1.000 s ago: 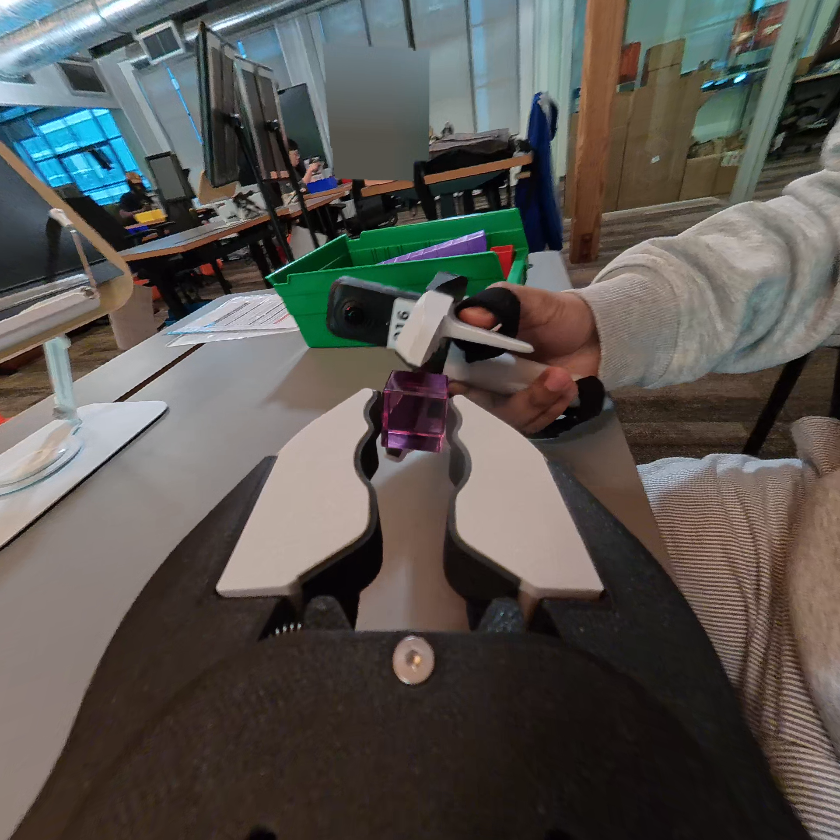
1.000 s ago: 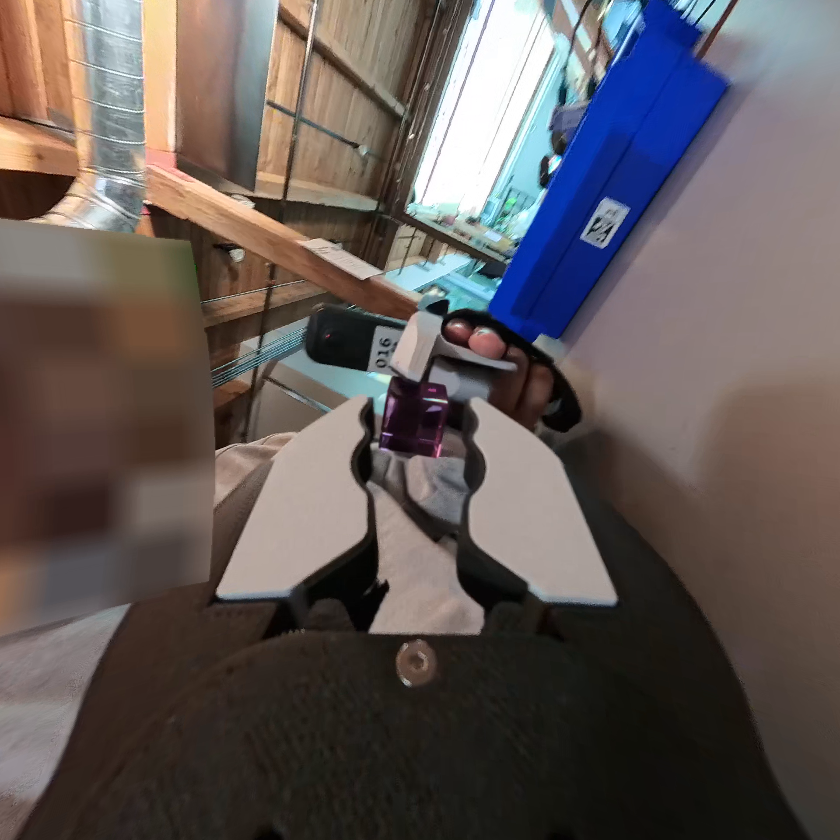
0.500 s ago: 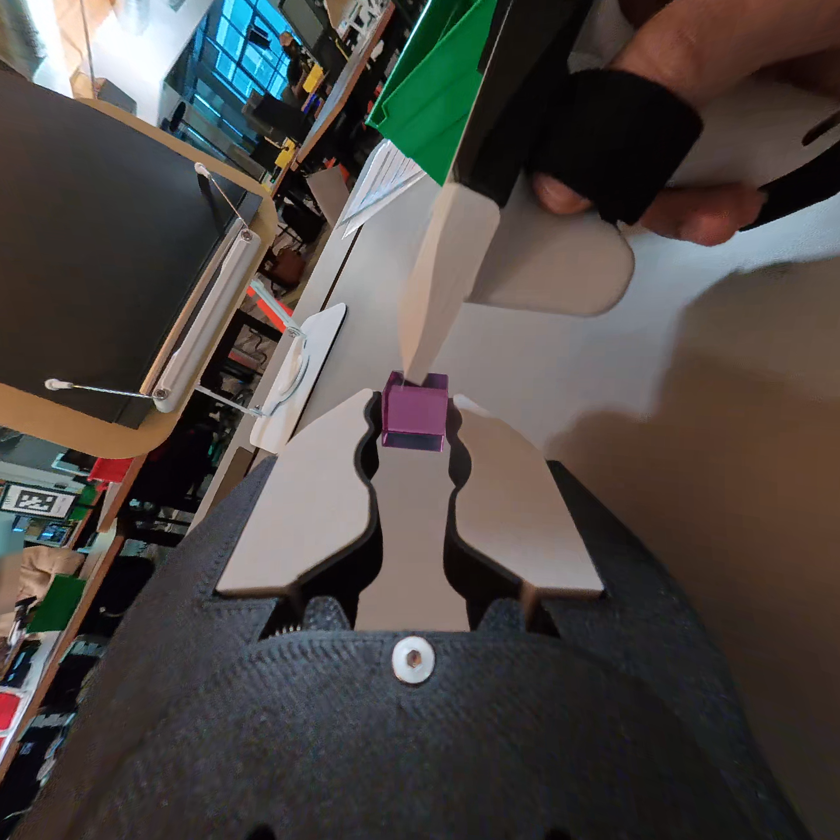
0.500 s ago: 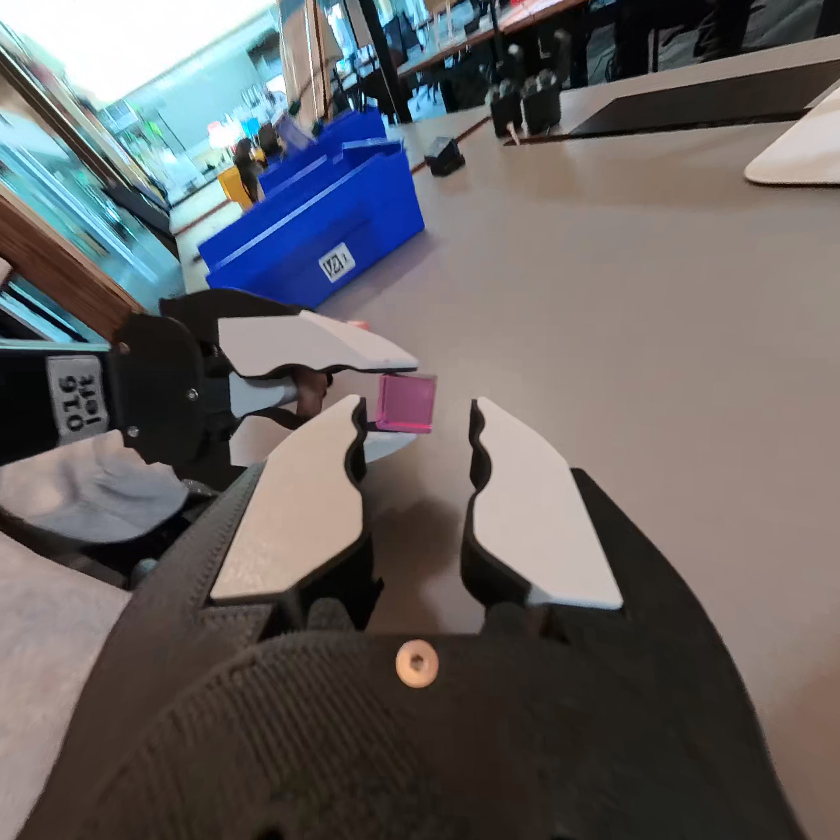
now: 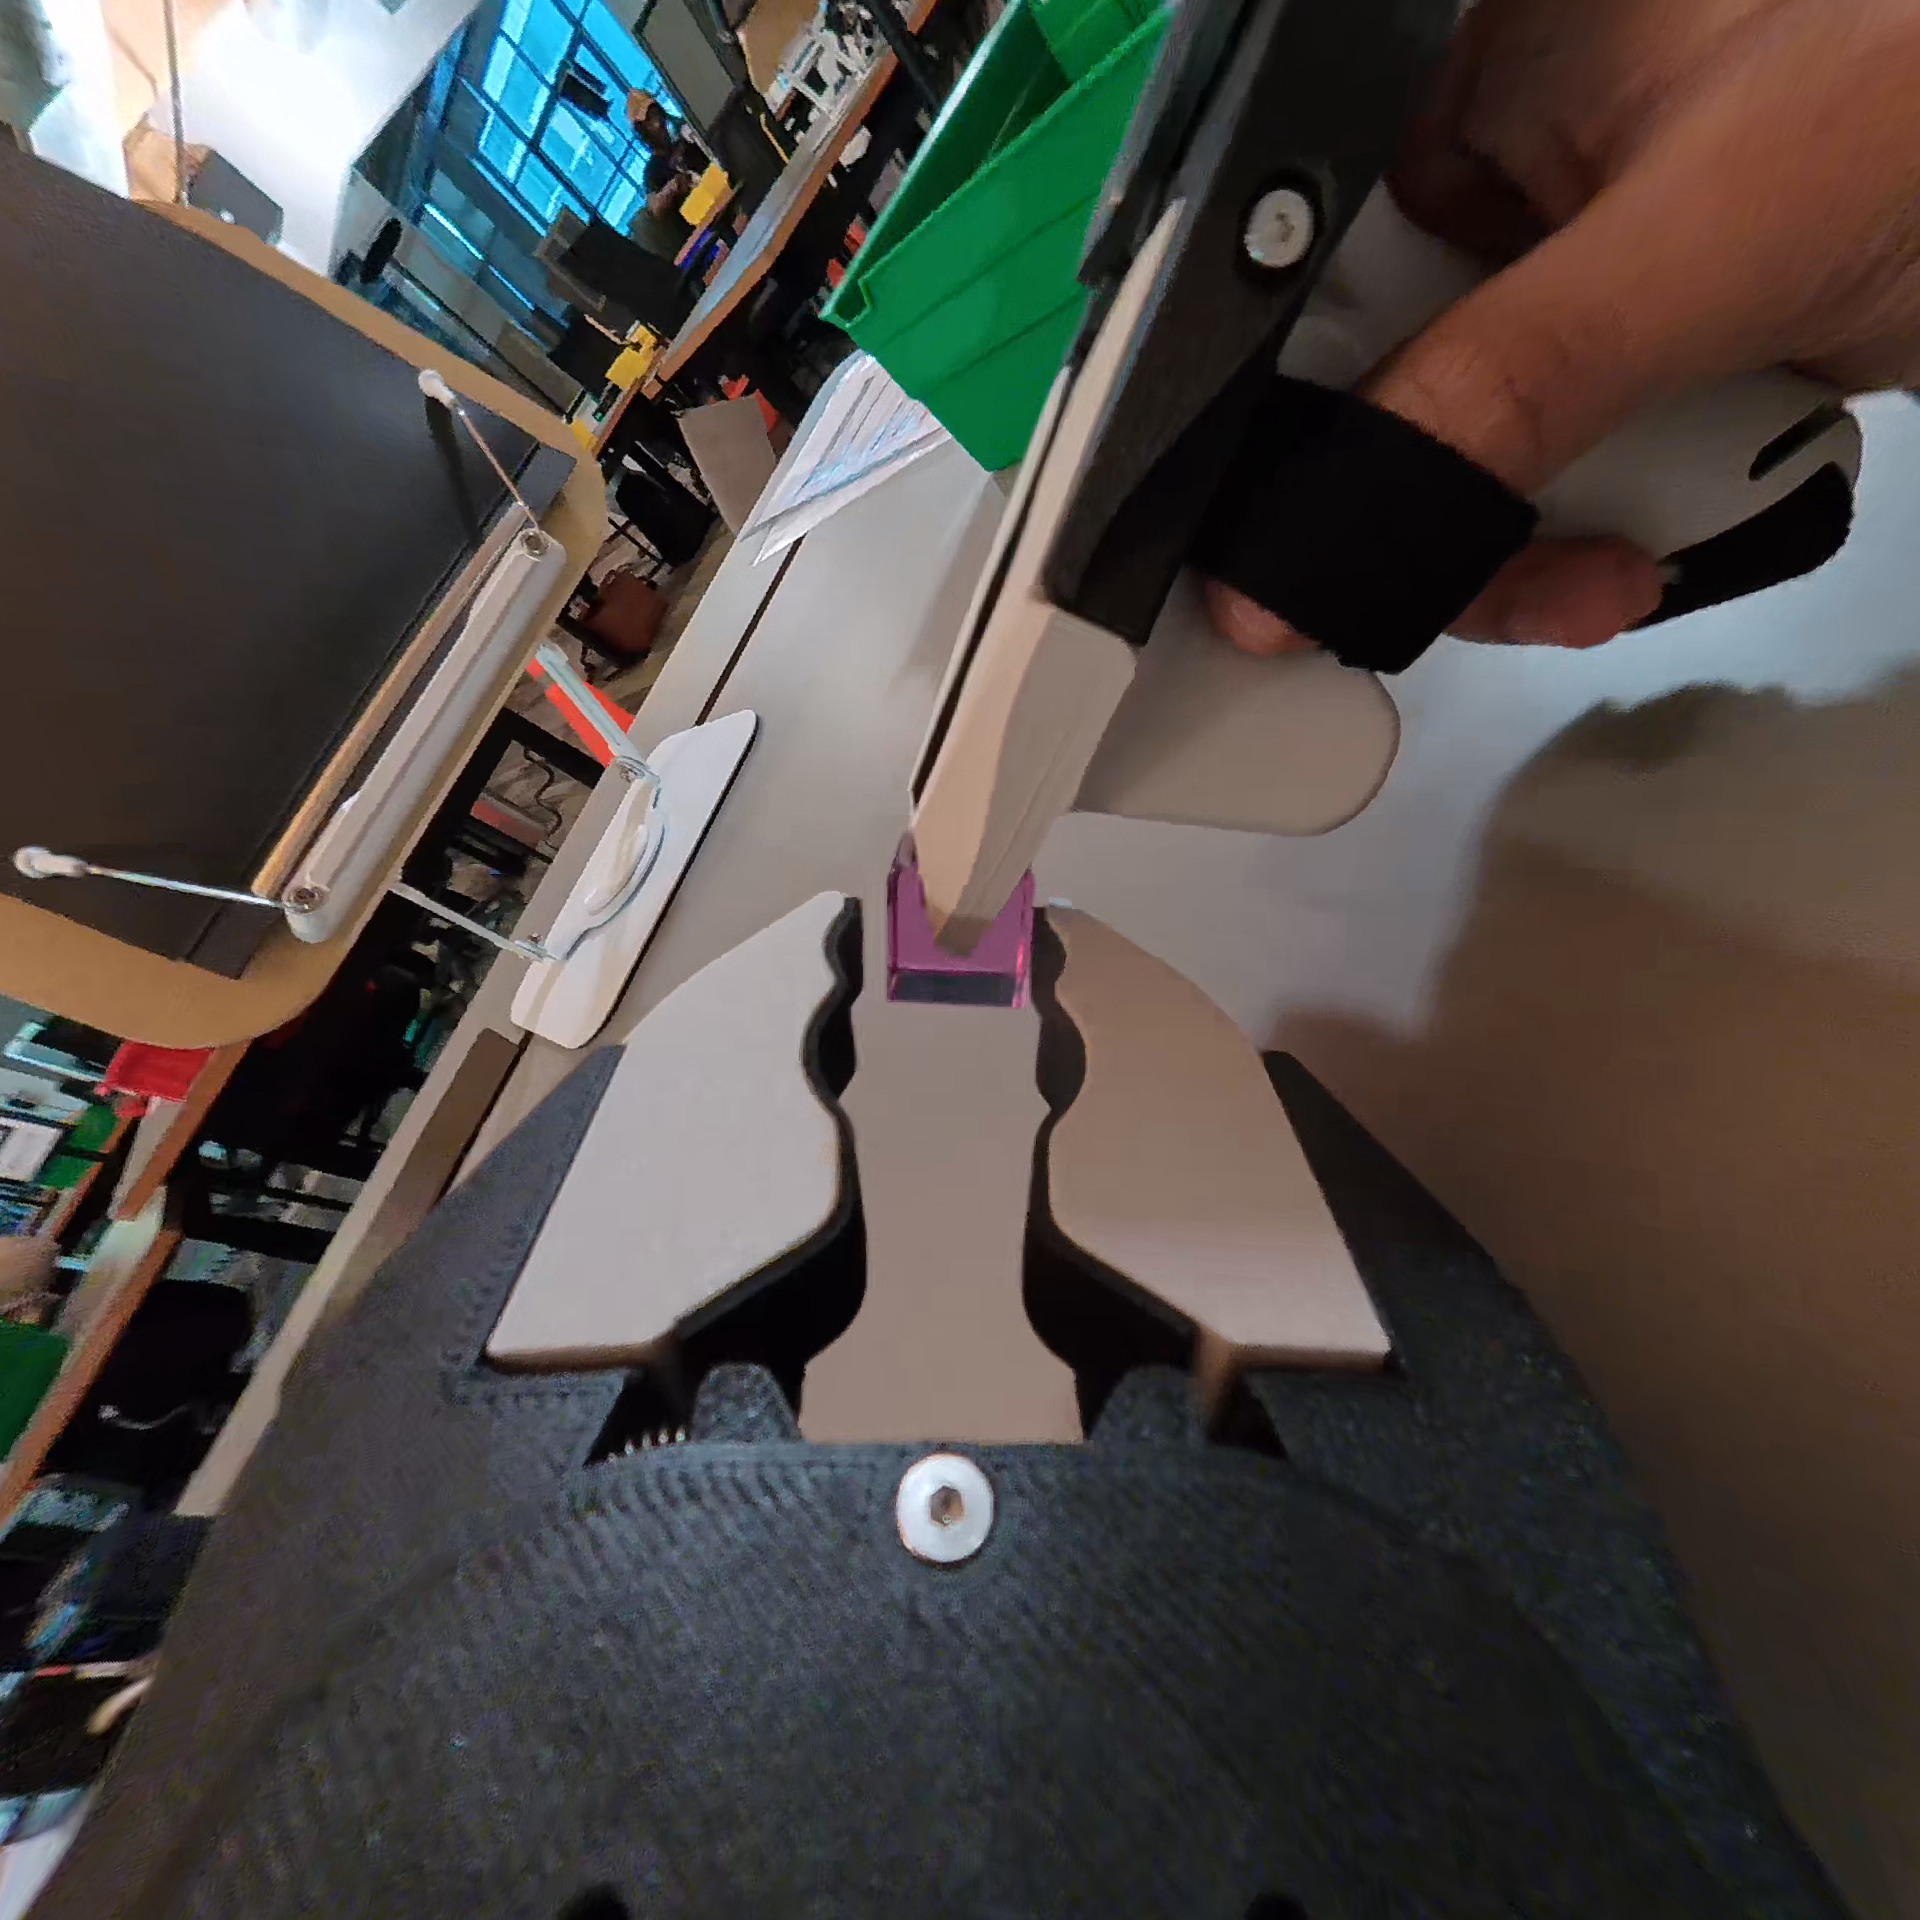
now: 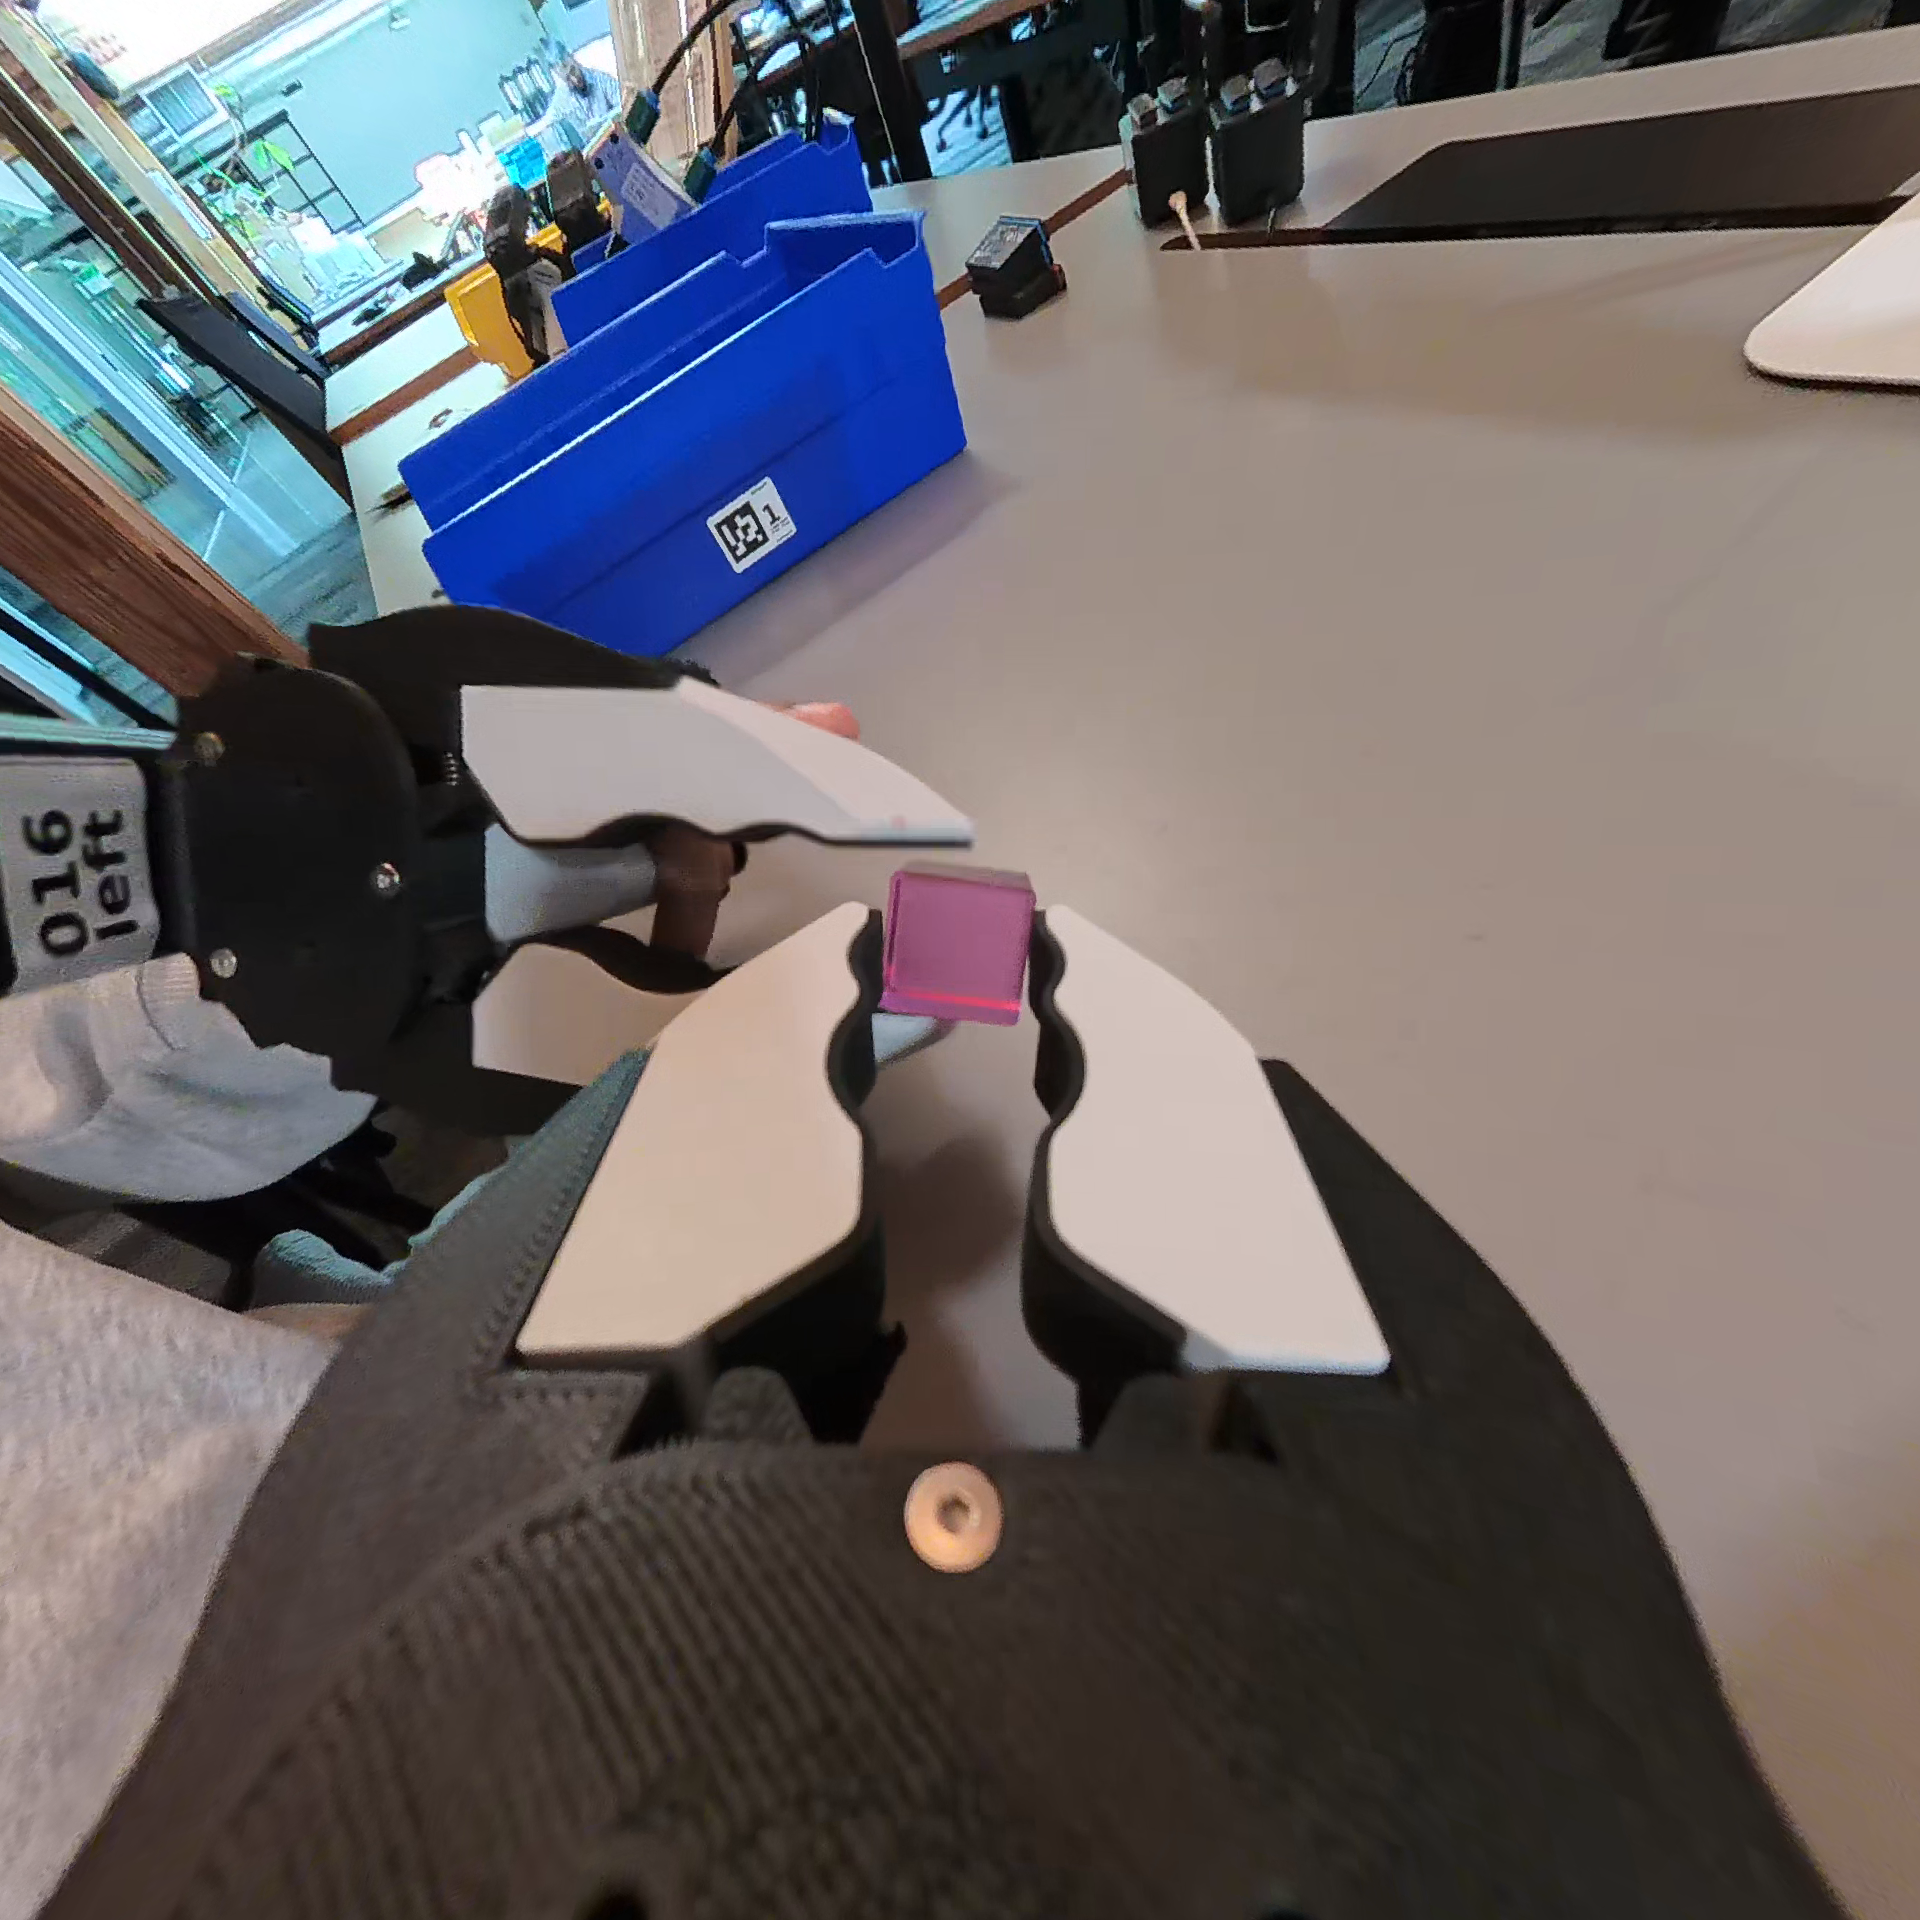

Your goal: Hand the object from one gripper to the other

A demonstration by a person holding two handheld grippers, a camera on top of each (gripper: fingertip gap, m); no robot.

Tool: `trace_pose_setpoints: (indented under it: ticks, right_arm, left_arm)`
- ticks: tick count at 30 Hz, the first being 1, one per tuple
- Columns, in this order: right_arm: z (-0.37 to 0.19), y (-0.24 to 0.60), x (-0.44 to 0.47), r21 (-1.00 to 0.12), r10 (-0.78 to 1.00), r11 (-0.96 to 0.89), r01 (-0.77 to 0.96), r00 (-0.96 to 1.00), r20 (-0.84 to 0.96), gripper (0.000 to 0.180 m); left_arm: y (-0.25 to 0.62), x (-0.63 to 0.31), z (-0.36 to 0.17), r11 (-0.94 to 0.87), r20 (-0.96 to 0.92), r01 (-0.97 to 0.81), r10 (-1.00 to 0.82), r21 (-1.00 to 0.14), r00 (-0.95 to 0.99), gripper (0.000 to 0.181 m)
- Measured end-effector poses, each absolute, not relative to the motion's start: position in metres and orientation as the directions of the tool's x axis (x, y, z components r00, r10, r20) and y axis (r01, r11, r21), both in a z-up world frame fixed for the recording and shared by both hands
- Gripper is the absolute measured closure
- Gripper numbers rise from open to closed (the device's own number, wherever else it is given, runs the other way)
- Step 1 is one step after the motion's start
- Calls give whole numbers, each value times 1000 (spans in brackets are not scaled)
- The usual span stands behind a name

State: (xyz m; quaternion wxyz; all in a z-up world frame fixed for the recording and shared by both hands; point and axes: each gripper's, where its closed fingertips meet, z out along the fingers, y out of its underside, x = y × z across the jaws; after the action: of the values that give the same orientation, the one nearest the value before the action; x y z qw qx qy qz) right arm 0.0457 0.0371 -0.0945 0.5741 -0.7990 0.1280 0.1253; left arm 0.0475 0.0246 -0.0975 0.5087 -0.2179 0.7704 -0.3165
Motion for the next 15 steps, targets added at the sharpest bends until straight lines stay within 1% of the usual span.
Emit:
trace_pose_setpoints:
  ticks: [2, 4, 7, 9, 10, 12, 13, 15]
  right_arm:
    - [-89, 34, 51, -894, -42, -275, -354, 933, -357, 152]
    - [-79, 30, 55, -902, -1, -217, -373, 924, -382, 153]
    - [-65, 24, 61, -884, 81, -129, -450, 884, -461, 153]
    - [-60, 21, 64, -851, 122, -86, -518, 842, -525, 152]
    - [-57, 20, 64, -833, 145, -67, -549, 821, -552, 152]
    - [-51, 19, 64, -807, 194, -29, -590, 789, -584, 152]
    - [-48, 18, 64, -801, 214, -14, -598, 781, -587, 152]
    - [-44, 17, 62, -812, 240, 11, -583, 790, -564, 152]
  left_arm:
    - [29, 49, -93, 644, -587, -25, -712, -765, -385, 137]
    - [33, 51, -88, 549, -490, -42, -777, -835, -396, 135]
    - [34, 51, -83, 333, -262, -73, -843, -940, -470, 133]
    - [31, 48, -81, 164, -71, -122, -834, -979, -547, 131]
    - [28, 46, -80, 75, 32, -157, -811, -985, -585, 130]
    - [21, 40, -75, -106, 250, -251, -707, -962, -662, 142]
    - [17, 36, -72, -189, 358, -311, -631, -932, -688, 145]
    - [15, 32, -63, -348, 548, -425, -463, -835, -697, 149]
